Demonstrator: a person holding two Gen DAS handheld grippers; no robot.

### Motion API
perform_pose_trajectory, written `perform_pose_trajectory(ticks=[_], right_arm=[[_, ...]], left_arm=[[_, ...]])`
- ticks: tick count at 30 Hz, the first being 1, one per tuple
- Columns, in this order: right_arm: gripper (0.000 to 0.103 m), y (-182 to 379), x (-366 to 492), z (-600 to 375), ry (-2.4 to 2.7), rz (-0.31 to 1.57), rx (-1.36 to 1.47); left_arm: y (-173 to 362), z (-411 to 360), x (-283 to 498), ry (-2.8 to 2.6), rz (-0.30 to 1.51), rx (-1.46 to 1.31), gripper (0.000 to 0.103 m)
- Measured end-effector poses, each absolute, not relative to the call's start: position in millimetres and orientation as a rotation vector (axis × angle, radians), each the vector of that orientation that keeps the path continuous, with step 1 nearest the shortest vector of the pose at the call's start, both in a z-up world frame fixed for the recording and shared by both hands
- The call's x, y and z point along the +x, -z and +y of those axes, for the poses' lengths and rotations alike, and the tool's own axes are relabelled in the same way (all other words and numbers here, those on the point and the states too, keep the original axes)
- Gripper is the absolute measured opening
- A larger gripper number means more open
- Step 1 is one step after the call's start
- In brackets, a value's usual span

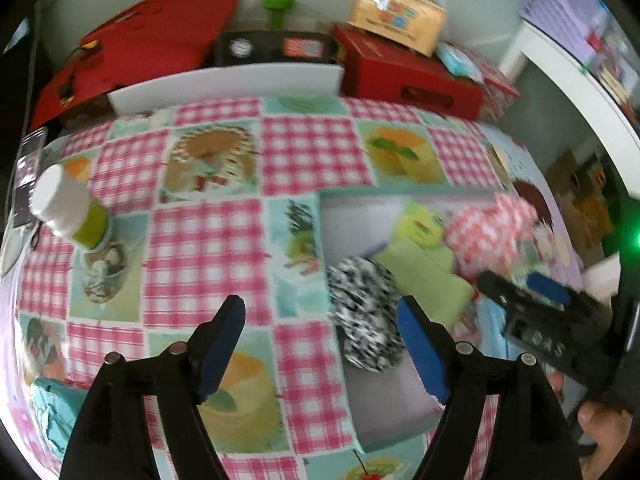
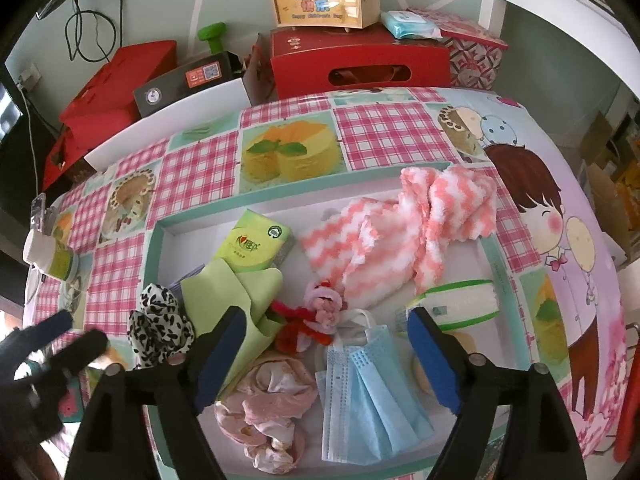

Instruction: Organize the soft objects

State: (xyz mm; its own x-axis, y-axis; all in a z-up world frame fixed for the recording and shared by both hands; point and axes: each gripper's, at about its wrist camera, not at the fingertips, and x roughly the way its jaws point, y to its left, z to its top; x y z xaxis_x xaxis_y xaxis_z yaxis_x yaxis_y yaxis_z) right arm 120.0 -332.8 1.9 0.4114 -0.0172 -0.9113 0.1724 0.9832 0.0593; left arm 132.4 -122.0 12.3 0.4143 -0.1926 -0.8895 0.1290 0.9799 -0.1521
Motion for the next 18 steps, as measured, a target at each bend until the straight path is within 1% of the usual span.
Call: perform_pose_trajectory(ticks=[1, 3, 4, 5, 7, 9, 14, 18], right_arm=[[0.087, -2, 120, -332, 0.122, 1.141, 0.149], [0.087, -2, 120, -331, 0.127, 1.141, 0.142], [0.088, -2, 120, -331, 0.129, 1.141, 0.141], [0.089, -2, 120, -331, 0.13, 1.141, 0.139], [0.098, -2, 119, -330, 0.132, 1.141, 0.134], [0.103, -4, 117, -328, 0.132, 1.135, 0.129], [0.103, -6, 104, -324, 0.127, 1.137, 0.117], [0.103, -7, 87, -324, 0.139, 1.137, 0.106]], left_arm=[[-14, -117, 133, 0.188, 1.114, -0.074, 0.079], [-14, -109, 135, 0.16, 1.104, -0.087, 0.083], [-14, -106, 136, 0.145, 1.101, -0.087, 0.089], [-14, -104, 136, 0.134, 1.094, -0.084, 0.091], [-16, -100, 135, 0.117, 1.077, -0.077, 0.091], [-19, -97, 133, 0.099, 1.066, -0.077, 0.091], [-21, -88, 120, 0.049, 1.02, -0.052, 0.092], [-14, -81, 105, 0.036, 1.017, -0.052, 0.092]])
